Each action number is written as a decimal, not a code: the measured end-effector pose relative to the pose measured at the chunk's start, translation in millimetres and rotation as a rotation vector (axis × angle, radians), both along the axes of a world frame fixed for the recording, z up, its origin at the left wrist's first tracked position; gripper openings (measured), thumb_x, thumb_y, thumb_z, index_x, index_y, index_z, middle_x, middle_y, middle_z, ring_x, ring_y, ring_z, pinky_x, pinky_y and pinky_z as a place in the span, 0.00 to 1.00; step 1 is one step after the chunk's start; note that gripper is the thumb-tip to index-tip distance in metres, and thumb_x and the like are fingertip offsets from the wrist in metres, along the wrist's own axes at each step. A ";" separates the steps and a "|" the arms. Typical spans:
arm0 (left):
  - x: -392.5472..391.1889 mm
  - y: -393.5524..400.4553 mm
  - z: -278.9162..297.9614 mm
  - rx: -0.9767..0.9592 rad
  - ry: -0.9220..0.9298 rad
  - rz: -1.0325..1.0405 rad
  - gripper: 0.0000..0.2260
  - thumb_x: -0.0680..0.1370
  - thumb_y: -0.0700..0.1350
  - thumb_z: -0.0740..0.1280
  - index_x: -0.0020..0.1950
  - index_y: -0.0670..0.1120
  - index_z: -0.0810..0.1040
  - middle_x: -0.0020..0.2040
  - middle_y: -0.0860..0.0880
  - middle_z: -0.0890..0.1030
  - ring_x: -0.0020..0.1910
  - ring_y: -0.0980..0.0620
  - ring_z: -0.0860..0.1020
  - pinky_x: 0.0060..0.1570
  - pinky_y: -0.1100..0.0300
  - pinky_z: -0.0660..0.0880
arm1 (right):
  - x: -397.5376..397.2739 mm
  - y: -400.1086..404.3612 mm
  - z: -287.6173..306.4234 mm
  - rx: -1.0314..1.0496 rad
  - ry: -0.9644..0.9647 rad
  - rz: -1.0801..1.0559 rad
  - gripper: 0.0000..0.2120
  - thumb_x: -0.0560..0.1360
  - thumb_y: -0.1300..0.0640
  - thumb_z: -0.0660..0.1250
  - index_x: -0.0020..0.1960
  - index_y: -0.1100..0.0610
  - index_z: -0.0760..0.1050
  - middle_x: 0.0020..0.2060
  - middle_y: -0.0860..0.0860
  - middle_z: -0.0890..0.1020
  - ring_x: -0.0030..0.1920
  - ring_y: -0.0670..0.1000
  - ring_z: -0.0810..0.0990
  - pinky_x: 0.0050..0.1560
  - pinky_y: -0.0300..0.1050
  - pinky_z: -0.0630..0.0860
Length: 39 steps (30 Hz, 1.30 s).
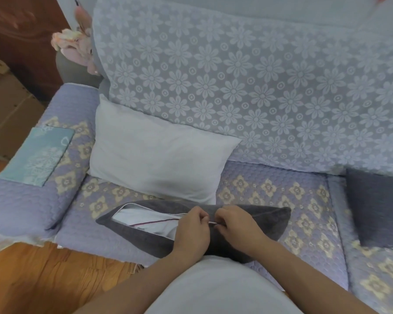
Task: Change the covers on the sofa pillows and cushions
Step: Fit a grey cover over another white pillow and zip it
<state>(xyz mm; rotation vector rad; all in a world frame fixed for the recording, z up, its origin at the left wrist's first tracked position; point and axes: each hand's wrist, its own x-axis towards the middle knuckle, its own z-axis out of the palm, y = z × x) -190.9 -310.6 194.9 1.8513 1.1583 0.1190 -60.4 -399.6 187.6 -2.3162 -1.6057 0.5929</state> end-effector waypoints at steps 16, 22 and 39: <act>-3.9 0.9 5.6 -0.186 0.059 0.088 0.04 0.82 0.43 0.65 0.47 0.44 0.76 0.44 0.51 0.79 0.43 0.58 0.74 0.36 0.66 0.64 | -20.2 -10.3 3.8 0.072 0.012 -0.099 0.06 0.77 0.56 0.65 0.49 0.51 0.81 0.43 0.46 0.80 0.45 0.48 0.77 0.46 0.48 0.75; -3.3 3.0 11.0 -0.112 0.076 0.094 0.06 0.83 0.43 0.63 0.46 0.47 0.72 0.45 0.51 0.77 0.44 0.55 0.74 0.42 0.56 0.68 | -20.5 -11.8 5.5 0.178 -0.147 -0.109 0.04 0.71 0.60 0.74 0.40 0.53 0.80 0.36 0.48 0.76 0.38 0.51 0.76 0.33 0.46 0.73; -2.8 1.6 10.8 -0.659 -0.105 0.159 0.16 0.80 0.39 0.66 0.32 0.45 0.78 0.33 0.42 0.77 0.35 0.47 0.73 0.41 0.53 0.70 | -12.0 -22.2 -3.4 0.120 -0.067 -0.031 0.05 0.74 0.55 0.70 0.48 0.50 0.75 0.45 0.46 0.77 0.46 0.49 0.74 0.46 0.47 0.74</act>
